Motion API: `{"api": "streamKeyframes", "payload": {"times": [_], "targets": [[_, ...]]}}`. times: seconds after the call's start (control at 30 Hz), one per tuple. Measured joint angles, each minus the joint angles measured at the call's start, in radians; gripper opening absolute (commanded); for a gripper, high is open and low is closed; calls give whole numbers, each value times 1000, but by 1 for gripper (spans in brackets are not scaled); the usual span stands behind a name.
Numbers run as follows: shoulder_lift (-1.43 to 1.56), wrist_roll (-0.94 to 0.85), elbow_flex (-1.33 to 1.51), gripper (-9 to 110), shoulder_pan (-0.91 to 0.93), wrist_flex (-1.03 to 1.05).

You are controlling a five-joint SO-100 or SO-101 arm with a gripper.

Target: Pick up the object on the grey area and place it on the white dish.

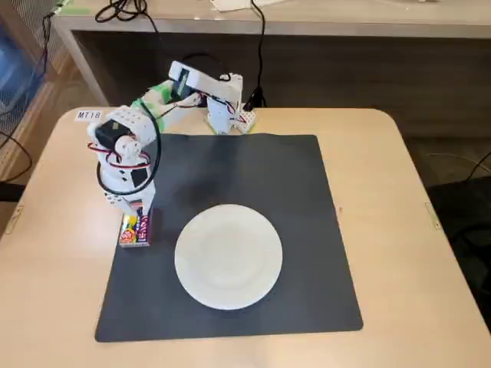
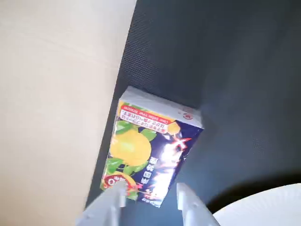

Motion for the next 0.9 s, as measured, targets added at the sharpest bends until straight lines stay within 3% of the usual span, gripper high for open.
{"api": "streamKeyframes", "payload": {"times": [0.47, 0.9], "targets": [[-38, 83, -2, 35, 14, 20], [-54, 91, 23, 34, -20, 15]]}}
